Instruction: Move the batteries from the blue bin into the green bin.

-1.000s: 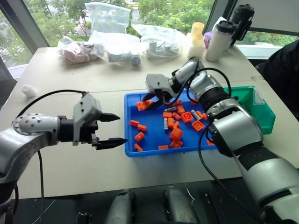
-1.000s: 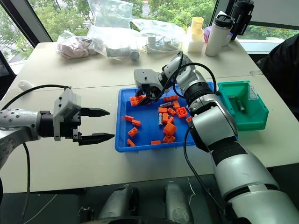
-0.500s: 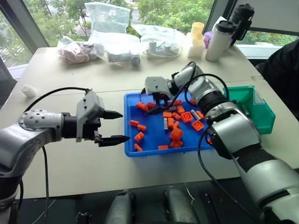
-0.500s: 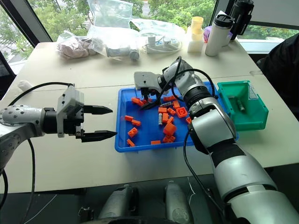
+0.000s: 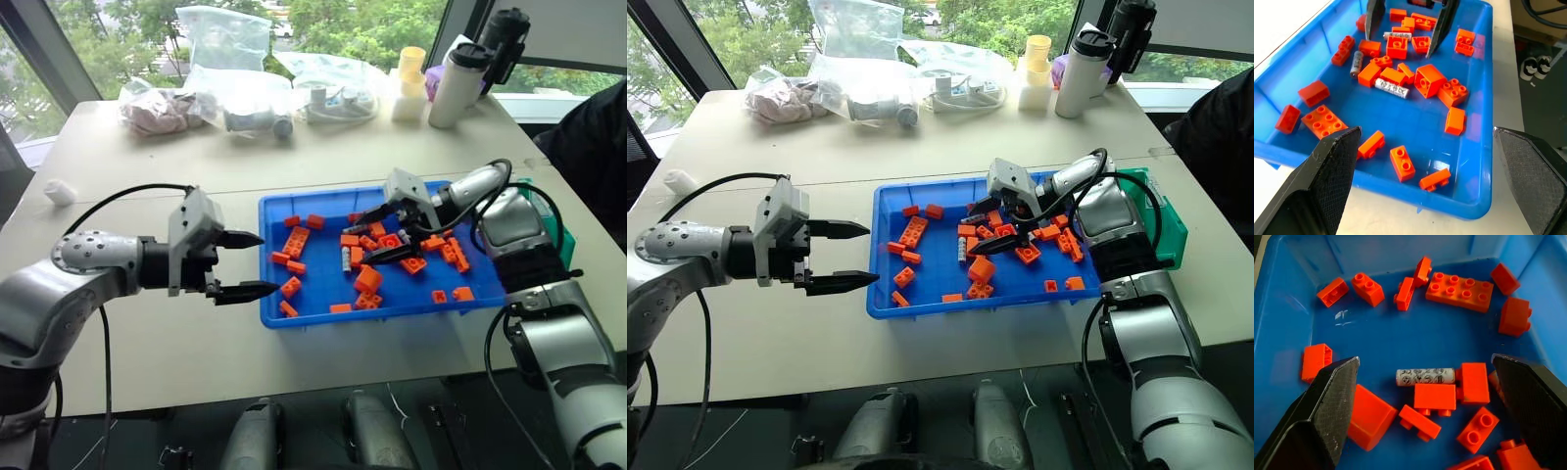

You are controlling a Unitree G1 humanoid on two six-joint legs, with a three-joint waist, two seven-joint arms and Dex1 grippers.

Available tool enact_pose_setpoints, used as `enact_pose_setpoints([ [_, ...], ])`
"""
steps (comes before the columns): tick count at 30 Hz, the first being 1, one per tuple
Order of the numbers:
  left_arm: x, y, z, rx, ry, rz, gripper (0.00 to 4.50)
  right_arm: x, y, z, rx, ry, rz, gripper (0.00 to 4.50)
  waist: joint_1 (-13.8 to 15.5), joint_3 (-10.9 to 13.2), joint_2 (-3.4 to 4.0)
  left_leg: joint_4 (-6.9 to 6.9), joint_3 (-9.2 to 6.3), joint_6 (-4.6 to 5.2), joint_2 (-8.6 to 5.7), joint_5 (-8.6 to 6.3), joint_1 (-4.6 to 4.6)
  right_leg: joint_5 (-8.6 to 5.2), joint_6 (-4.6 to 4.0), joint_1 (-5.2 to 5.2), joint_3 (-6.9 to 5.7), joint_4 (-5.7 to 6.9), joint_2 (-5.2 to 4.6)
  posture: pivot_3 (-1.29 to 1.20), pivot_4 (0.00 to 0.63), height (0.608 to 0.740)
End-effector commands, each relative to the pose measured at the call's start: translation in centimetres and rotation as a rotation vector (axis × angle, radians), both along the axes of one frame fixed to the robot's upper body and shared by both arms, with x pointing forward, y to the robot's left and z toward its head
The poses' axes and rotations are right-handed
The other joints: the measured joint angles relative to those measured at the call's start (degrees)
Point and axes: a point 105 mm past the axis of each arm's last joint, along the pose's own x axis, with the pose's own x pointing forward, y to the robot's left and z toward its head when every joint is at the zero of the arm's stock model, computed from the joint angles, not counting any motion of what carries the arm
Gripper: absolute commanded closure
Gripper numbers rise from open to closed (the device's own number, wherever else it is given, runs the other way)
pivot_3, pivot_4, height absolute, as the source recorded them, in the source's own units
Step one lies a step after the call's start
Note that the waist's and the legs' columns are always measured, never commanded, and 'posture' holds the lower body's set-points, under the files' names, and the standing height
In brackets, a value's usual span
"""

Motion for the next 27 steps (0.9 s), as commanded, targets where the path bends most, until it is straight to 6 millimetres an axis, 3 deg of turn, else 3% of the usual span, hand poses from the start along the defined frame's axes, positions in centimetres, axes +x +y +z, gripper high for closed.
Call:
enact_pose_setpoints([
  [1,0.3,0.0,0.5,0.006,-0.037,-0.01,0.0,-1.0,0.8,0.4,-0.005,0.006,0.037,0.03,0.04,0.0,0.0,0.0,0.0,0.0,0.01,0.0,0.0,0.0,0.0,0.0,0.0,0.0,0.02,0.0,0.15,0.74],
  [10,0.5,0.0,0.3,0.022,-0.051,-0.017,0.0,-1.0,2.9,-1.4,-0.034,0.015,0.039,0.03,0.4,0.0,-0.01,0.04,0.0,0.0,-0.03,0.0,-0.03,0.0,0.0,0.02,-0.01,-0.03,-0.03,0.0,0.15,0.74],
  [14,0.4,0.1,0.5,0.022,-0.056,-0.013,0.0,0.3,3.0,-2.3,-0.084,-0.02,-0.016,0.03,0.37,-0.01,-0.02,0.04,-0.01,-0.01,-0.02,0.01,-0.03,0.0,0.0,0.02,-0.01,-0.02,-0.03,0.0,0.15,0.74],
  [20,0.4,0.0,0.4,0.027,-0.06,-0.013,0.0,0.6,2.7,-2.9,-0.14,-0.027,-0.008,0.03,0.29,-0.01,-0.02,0.04,-0.01,-0.01,-0.03,0.01,-0.03,0.0,0.0,0.02,-0.01,-0.02,-0.03,0.0,0.15,0.74],
  [27,0.5,-0.1,0.5,0.024,-0.061,-0.017,0.0,1.8,2.7,-2.7,-0.147,-0.069,-0.053,0.03,0.3,-0.01,-0.02,0.04,-0.01,-0.01,-0.03,0.01,-0.03,0.0,0.0,0.02,-0.01,-0.02,-0.03,0.0,0.15,0.74],
])
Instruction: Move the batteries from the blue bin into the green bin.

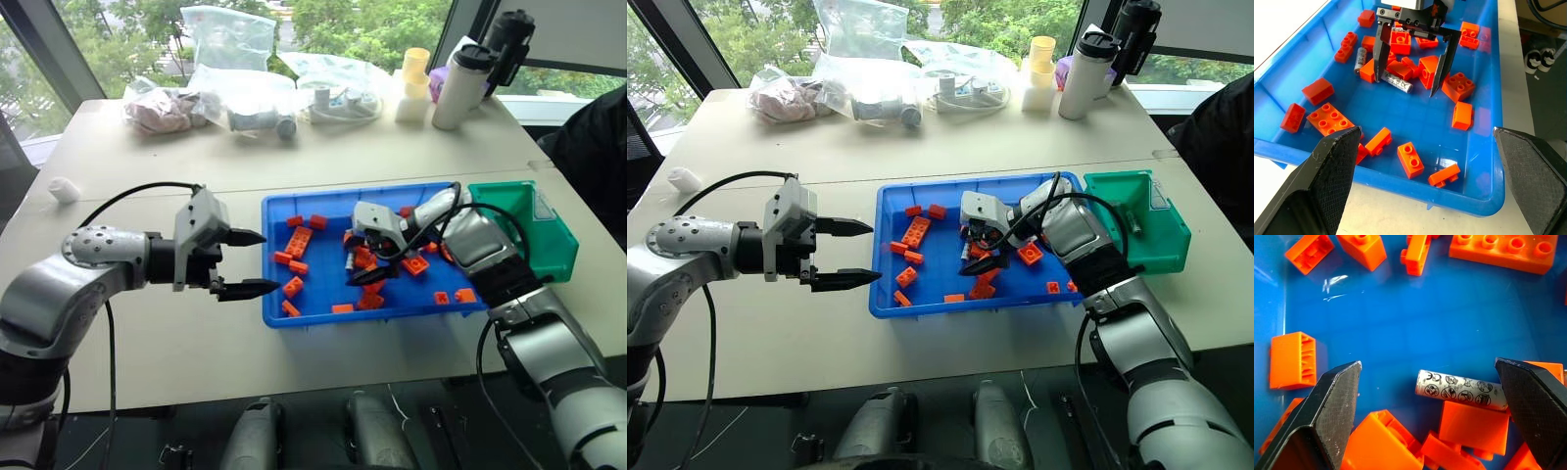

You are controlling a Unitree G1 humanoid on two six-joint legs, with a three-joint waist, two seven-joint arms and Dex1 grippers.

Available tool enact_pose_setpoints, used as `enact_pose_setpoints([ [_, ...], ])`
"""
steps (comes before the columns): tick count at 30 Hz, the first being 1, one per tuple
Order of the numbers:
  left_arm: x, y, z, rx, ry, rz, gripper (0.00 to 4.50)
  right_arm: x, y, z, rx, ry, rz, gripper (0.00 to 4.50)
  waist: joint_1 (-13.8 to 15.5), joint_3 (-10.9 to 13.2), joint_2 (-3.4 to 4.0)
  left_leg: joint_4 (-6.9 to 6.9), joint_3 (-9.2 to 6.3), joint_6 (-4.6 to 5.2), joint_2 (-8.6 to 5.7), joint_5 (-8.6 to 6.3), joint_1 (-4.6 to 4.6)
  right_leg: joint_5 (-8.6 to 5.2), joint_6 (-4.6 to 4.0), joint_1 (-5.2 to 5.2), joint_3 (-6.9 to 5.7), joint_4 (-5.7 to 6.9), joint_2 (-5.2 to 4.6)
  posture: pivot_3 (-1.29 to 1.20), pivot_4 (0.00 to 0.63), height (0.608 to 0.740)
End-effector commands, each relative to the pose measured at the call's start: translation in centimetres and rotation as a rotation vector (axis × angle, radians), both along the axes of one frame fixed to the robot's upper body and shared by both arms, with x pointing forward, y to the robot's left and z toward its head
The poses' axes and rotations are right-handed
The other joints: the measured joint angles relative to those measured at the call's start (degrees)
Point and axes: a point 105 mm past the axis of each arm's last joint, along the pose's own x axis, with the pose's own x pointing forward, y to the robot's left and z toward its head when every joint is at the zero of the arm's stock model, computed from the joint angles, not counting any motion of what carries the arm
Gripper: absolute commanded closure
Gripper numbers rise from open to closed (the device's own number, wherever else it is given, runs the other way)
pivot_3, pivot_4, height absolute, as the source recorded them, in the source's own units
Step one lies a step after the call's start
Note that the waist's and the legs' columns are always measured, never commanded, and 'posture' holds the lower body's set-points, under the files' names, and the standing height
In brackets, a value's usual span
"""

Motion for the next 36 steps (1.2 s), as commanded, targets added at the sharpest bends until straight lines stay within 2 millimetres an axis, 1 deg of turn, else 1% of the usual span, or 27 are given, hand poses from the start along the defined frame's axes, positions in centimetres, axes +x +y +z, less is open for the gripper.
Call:
enact_pose_setpoints([
  [1,-0.1,-0.3,1.1,-0.007,-0.053,-0.022,0.0,0.9,-0.1,1.1,-0.029,-0.085,0.005,0.03,0.01,0.0,0.0,0.0,0.0,0.0,0.0,0.0,0.0,0.0,0.0,0.0,0.0,0.01,0.0,0.0,0.15,0.74],
  [10,0.1,-0.6,1.0,-0.01,-0.053,-0.027,0.0,1.5,-0.7,0.7,-0.081,-0.122,-0.018,0.03,-0.02,0.0,0.0,0.0,0.0,0.0,0.0,0.0,0.0,0.0,0.0,0.0,0.0,0.01,0.0,0.0,0.15,0.74],
  [16,0.2,-0.8,1.0,-0.013,-0.055,-0.029,0.0,1.3,-0.1,0.3,-0.075,-0.105,-0.012,0.03,-0.03,0.0,0.0,0.0,0.0,0.0,0.0,0.0,0.0,0.0,0.0,0.0,0.0,0.01,0.01,0.0,0.15,0.74],
  [19,0.2,-0.9,1.0,-0.012,-0.058,-0.029,0.0,1.2,0.0,0.0,-0.085,-0.103,-0.013,0.82,-0.03,0.0,0.0,0.0,0.0,0.0,0.0,0.0,0.0,0.0,0.0,0.0,0.0,0.01,0.01,0.0,0.15,0.74],
  [22,0.3,-0.8,1.0,-0.014,-0.059,-0.025,0.0,0.9,0.2,-0.2,-0.086,-0.09,-0.002,2.26,-0.02,0.0,0.0,0.0,0.0,0.0,0.0,0.0,0.0,0.0,0.0,0.0,0.0,0.01,0.01,0.0,0.15,0.74],
  [29,0.3,-0.9,1.0,-0.015,-0.062,-0.022,0.0,1.2,0.6,1.3,-0.043,-0.124,-0.016,2.31,-0.02,0.0,0.0,0.0,0.0,0.0,0.0,0.0,0.0,0.0,0.0,0.0,0.0,0.01,0.0,0.0,0.15,0.74],
  [30,0.3,-1.0,1.0,-0.016,-0.063,-0.022,0.0,1.4,0.8,2.2,-0.015,-0.148,-0.028,2.31,-0.02,0.0,0.0,0.0,0.0,0.0,0.0,0.0,0.0,0.0,0.0,0.0,0.0,0.01,0.0,0.0,0.15,0.74],
  [31,0.3,-1.0,1.1,-0.018,-0.065,-0.023,0.0,1.8,0.9,3.7,0.031,-0.184,-0.042,2.31,-0.02,0.0,0.0,0.0,0.0,0.0,0.0,0.0,0.0,0.0,0.0,0.0,0.0,0.01,0.0,0.0,0.15,0.74],
  [33,0.3,-1.1,1.2,-0.025,-0.068,-0.025,0.0,2.1,1.0,5.9,0.103,-0.227,-0.072,2.31,-0.02,0.0,0.0,0.0,0.0,-0.01,0.0,0.0,-0.01,0.0,0.0,0.0,0.0,0.01,0.0,0.0,0.15,0.74],
  [35,0.2,-1.4,1.8,-0.054,-0.072,-0.034,0.0,2.2,0.2,8.6,0.194,-0.262,-0.124,2.31,0.06,0.0,0.0,0.0,0.0,-0.01,0.0,0.0,-0.01,0.0,0.0,-0.01,0.0,0.02,-0.01,0.0,0.15,0.74],
  [36,0.2,-1.7,2.2,-0.07,-0.079,-0.047,0.0,2.5,-1.1,9.9,0.249,-0.271,-0.199,2.31,0.11,0.0,0.0,0.01,-0.01,-0.01,0.0,0.0,-0.01,0.0,0.0,0.0,0.0,0.02,-0.01,0.0,0.15,0.74],
])
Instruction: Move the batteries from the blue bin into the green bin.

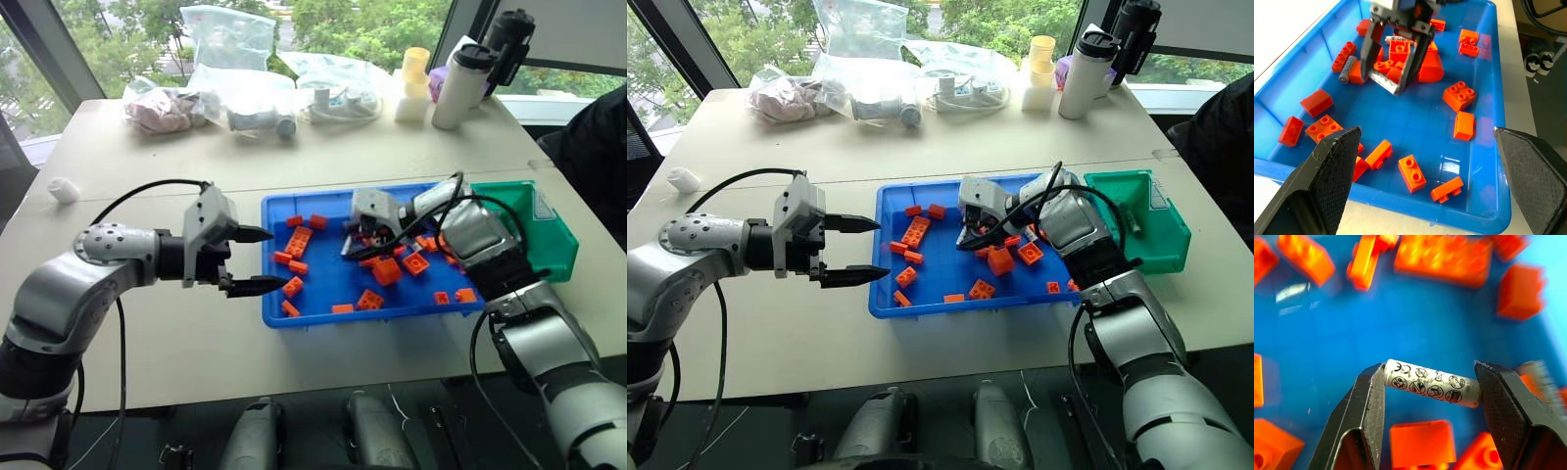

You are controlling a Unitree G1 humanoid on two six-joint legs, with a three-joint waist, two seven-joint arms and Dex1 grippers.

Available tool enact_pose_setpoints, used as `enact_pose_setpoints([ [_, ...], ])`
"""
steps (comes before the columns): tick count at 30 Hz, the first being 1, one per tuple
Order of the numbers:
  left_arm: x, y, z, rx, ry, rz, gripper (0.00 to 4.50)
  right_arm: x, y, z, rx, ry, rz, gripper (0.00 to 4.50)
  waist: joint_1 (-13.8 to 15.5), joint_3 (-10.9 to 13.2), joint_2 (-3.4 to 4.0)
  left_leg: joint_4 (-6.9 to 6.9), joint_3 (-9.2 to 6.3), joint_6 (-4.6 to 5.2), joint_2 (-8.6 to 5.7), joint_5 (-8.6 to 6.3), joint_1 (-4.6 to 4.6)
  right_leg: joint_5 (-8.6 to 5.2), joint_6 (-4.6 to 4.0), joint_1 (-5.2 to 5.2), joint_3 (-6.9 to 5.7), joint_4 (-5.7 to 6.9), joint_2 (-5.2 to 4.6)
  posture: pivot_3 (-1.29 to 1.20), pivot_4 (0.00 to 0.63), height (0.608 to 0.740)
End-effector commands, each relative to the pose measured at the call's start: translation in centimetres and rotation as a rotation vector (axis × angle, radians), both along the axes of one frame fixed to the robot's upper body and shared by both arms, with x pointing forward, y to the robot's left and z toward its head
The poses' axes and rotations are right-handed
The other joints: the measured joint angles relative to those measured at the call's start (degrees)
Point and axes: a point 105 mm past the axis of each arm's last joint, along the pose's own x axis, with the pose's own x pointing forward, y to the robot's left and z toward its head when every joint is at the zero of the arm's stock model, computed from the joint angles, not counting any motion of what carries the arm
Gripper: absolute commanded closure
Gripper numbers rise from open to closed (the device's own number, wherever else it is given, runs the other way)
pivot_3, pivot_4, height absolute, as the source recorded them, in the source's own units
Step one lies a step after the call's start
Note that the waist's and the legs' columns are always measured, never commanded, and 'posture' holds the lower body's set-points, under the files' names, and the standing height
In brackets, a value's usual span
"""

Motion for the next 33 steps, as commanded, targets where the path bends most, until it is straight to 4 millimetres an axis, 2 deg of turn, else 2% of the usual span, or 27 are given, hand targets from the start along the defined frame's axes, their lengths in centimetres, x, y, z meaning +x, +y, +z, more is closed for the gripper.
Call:
enact_pose_setpoints([
  [1,-0.1,-0.9,2.1,-0.05,-0.071,-0.039,0.0,0.6,-2.6,6.8,0.205,-0.13,-0.138,2.31,0.43,0.0,-0.01,0.0,0.0,0.0,0.0,0.0,0.0,0.0,0.0,0.0,0.0,0.0,0.0,0.0,0.15,0.74],
  [4,0.4,-1.9,2.8,-0.085,-0.104,-0.054,0.0,0.3,-5.2,8.5,0.322,-0.157,-0.239,2.31,1.53,-0.04,-0.07,0.02,-0.03,0.01,-0.02,-0.01,-0.01,0.0,0.0,0.03,-0.03,-0.03,-0.04,0.0,0.15,0.74],
  [8,1.0,-3.6,3.6,-0.14,-0.129,-0.104,0.0,-0.6,-9.8,11.5,0.464,-0.29,-0.404,2.31,1.74,-0.05,-0.09,0.05,-0.02,0.02,-0.06,-0.01,-0.04,0.0,0.0,0.08,-0.03,-0.07,-0.08,0.0,0.15,0.74],
  [11,1.6,-4.9,4.0,-0.157,-0.14,-0.154,0.0,-1.6,-15.6,11.2,0.435,-0.386,-0.647,2.31,1.95,-0.05,-0.08,0.05,0.0,0.02,-0.07,-0.01,-0.04,0.0,0.0,0.07,-0.02,-0.04,-0.07,0.0,0.15,0.74],
  [13,2.0,-5.3,4.1,-0.166,-0.141,-0.176,0.0,-2.3,-18.3,10.1,0.405,-0.396,-0.77,2.31,1.92,-0.06,-0.09,0.05,0.0,0.02,-0.07,-0.01,-0.04,0.0,0.0,0.07,-0.03,-0.06,-0.06,0.0,0.15,0.74],
  [18,2.2,-6.0,4.1,-0.164,-0.136,-0.236,0.0,-4.2,-21.1,7.3,0.297,-0.377,-0.906,2.31,0.92,-0.1,-0.01,0.02,0.16,0.03,0.02,0.0,0.07,0.0,0.0,0.08,0.13,-0.02,0.11,0.0,0.15,0.74],
  [22,2.5,-6.1,3.9,-0.156,-0.141,-0.249,0.0,-5.1,-22.4,5.8,0.289,-0.331,-0.974,2.31,1.1,-0.1,0.0,0.02,0.17,0.03,0.03,0.0,0.09,0.0,0.0,0.08,0.15,0.01,0.13,0.0,0.15,0.74],
  [26,2.4,-6.1,3.9,-0.155,-0.142,-0.251,0.0,-5.1,-23.5,4.5,0.274,-0.314,-1.034,2.31,1.47,-0.1,0.0,0.07,0.17,0.04,0.02,0.01,0.07,0.0,0.0,0.08,0.15,0.0,0.12,0.0,0.15,0.74],
  [32,2.5,-5.7,3.7,-0.146,-0.147,-0.228,0.0,-4.5,-25.1,3.8,0.255,-0.31,-1.112,2.31,1.54,-0.1,-0.01,0.09,0.16,0.04,0.01,0.01,0.05,0.0,0.0,0.09,0.15,-0.01,0.1,0.0,0.15,0.74],
  [33,2.5,-5.7,3.7,-0.145,-0.148,-0.224,0.0,-4.4,-25.4,3.5,0.245,-0.307,-1.127,1.81,1.54,-0.1,0.0,0.09,0.17,0.04,0.01,0.01,0.05,0.0,0.01,0.09,0.15,-0.01,0.1,0.0,0.15,0.74],
])
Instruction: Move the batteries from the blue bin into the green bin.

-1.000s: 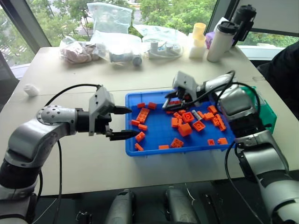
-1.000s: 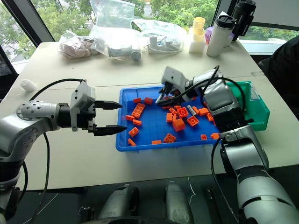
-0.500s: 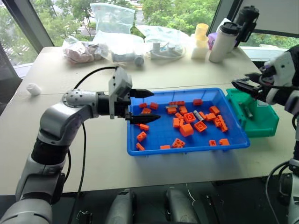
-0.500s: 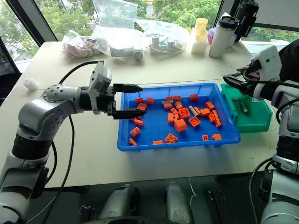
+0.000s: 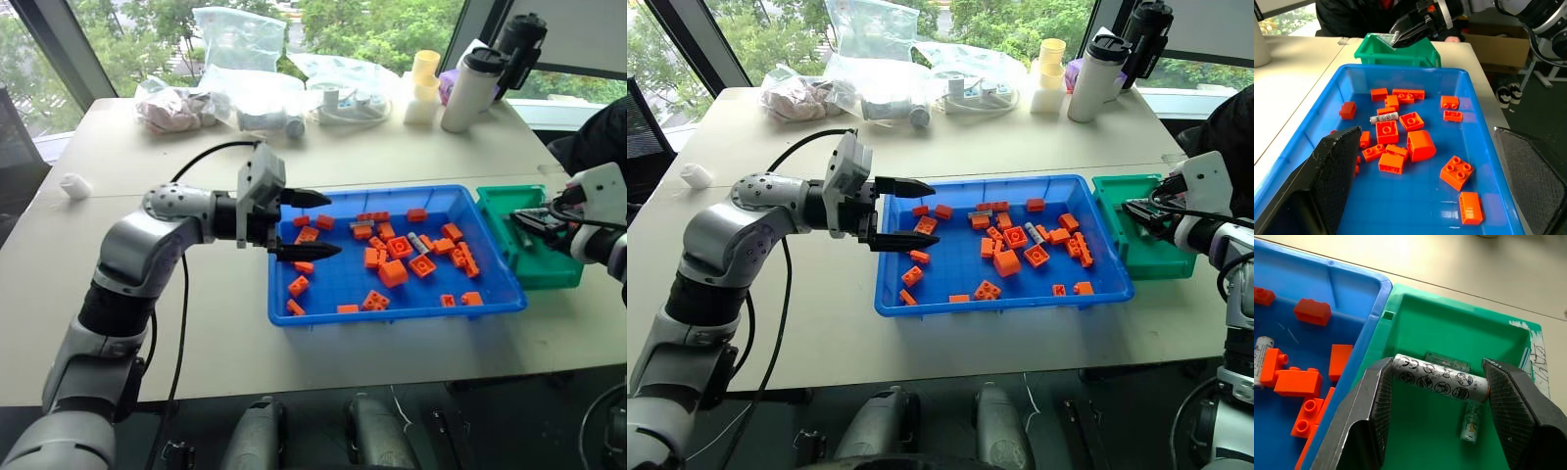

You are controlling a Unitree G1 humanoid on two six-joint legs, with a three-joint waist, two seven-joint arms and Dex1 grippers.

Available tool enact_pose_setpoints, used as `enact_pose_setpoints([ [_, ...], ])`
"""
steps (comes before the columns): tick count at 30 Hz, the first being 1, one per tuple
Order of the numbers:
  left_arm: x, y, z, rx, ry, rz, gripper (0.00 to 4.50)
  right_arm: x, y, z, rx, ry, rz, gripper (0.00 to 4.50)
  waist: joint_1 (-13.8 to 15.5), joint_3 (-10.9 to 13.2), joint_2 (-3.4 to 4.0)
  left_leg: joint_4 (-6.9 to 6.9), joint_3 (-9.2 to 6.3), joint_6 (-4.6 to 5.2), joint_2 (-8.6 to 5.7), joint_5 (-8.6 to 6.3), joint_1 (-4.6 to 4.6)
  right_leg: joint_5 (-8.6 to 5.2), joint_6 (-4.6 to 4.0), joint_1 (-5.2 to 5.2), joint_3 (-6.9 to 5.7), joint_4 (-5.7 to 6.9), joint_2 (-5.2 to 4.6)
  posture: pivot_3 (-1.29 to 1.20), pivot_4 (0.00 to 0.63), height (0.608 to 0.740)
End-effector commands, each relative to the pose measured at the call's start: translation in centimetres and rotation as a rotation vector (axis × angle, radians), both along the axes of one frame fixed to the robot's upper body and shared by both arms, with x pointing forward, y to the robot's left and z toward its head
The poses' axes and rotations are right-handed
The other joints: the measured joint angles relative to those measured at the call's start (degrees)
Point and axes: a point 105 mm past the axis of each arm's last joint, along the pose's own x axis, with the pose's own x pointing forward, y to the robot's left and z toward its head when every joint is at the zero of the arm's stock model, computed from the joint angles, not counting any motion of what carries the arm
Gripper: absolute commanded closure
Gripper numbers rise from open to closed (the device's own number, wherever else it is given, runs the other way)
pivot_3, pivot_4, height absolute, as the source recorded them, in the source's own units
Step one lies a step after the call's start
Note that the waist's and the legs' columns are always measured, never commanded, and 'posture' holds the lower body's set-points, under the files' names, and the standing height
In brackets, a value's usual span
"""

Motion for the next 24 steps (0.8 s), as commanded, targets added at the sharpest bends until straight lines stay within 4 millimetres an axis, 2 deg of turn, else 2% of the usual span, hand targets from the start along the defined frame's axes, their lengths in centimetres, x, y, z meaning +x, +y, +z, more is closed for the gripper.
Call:
enact_pose_setpoints([
  [1,-0.4,0.2,0.8,-0.004,-0.05,0.004,0.0,0.2,-1.4,1.4,-0.048,-0.036,-0.052,1.23,-0.01,0.0,0.0,0.0,0.0,0.0,0.0,0.0,0.0,0.0,0.0,0.0,0.0,0.0,0.0,0.0,0.15,0.74],
  [3,-0.4,0.3,0.8,-0.003,-0.05,0.009,0.0,0.4,-1.7,1.3,-0.042,-0.038,-0.063,0.32,-0.02,0.0,0.0,0.0,0.0,0.0,0.0,0.0,0.0,0.0,0.0,0.0,0.0,0.0,0.0,0.0,0.15,0.74],
  [4,-0.4,0.3,0.8,-0.002,-0.051,0.013,0.0,0.5,-1.8,1.5,-0.047,-0.047,-0.075,0.1,-0.03,0.0,0.0,0.0,0.0,0.0,0.0,0.0,0.0,0.0,0.0,0.0,0.0,0.0,0.0,0.0,0.15,0.74],
  [6,-0.4,0.5,0.8,0.0,-0.054,0.023,0.0,0.9,-2.1,2.2,-0.057,-0.08,-0.087,0.1,-0.13,0.0,0.0,0.0,-0.01,0.0,0.01,0.0,0.0,0.0,0.0,0.0,0.0,0.0,0.01,0.0,0.15,0.74],
  [8,-0.4,0.8,0.9,0.002,-0.056,0.036,0.0,1.3,-1.2,4.1,-0.06,-0.169,-0.044,0.1,-0.18,0.0,0.0,0.0,0.0,0.0,0.01,0.0,0.01,0.0,0.0,0.0,0.0,0.0,0.02,0.0,0.15,0.74],
  [10,-0.3,1.3,1.0,0.007,-0.056,0.052,0.0,1.4,0.9,5.7,-0.03,-0.23,0.056,0.1,-0.28,0.0,0.0,-0.02,0.0,0.0,0.02,0.0,0.01,0.0,0.0,0.0,0.0,0.0,0.03,0.0,0.15,0.74],
  [13,0.0,2.7,1.2,0.032,-0.059,0.087,0.0,0.8,6.2,6.6,0.069,-0.216,0.313,0.1,-0.36,0.0,0.0,-0.02,-0.02,0.0,0.04,0.0,0.02,0.0,0.0,0.0,-0.01,0.01,0.05,0.0,0.15,0.74],
  [16,0.0,4.1,1.2,0.074,-0.048,0.116,0.0,-0.6,10.8,5.4,0.086,-0.112,0.537,0.1,-0.21,0.01,-0.01,-0.01,-0.07,0.0,0.05,0.0,0.0,0.0,0.0,0.0,-0.02,0.0,0.05,0.0,0.15,0.74],
  [18,-0.6,4.9,0.8,0.122,-0.027,0.109,0.0,-0.6,12.9,4.2,0.074,-0.062,0.612,0.1,-0.2,0.01,-0.01,-0.01,-0.09,0.0,0.04,0.0,0.0,0.0,0.0,0.02,-0.04,-0.01,0.04,0.0,0.15,0.74],
  [24,-1.0,5.8,0.4,0.173,-0.016,0.127,0.0,2.0,17.1,2.0,0.013,-0.022,0.722,0.1,-0.08,0.03,-0.03,0.14,-0.1,0.04,0.03,-0.02,-0.05,0.0,0.0,0.05,-0.08,-0.01,0.01,0.0,0.15,0.74],
])
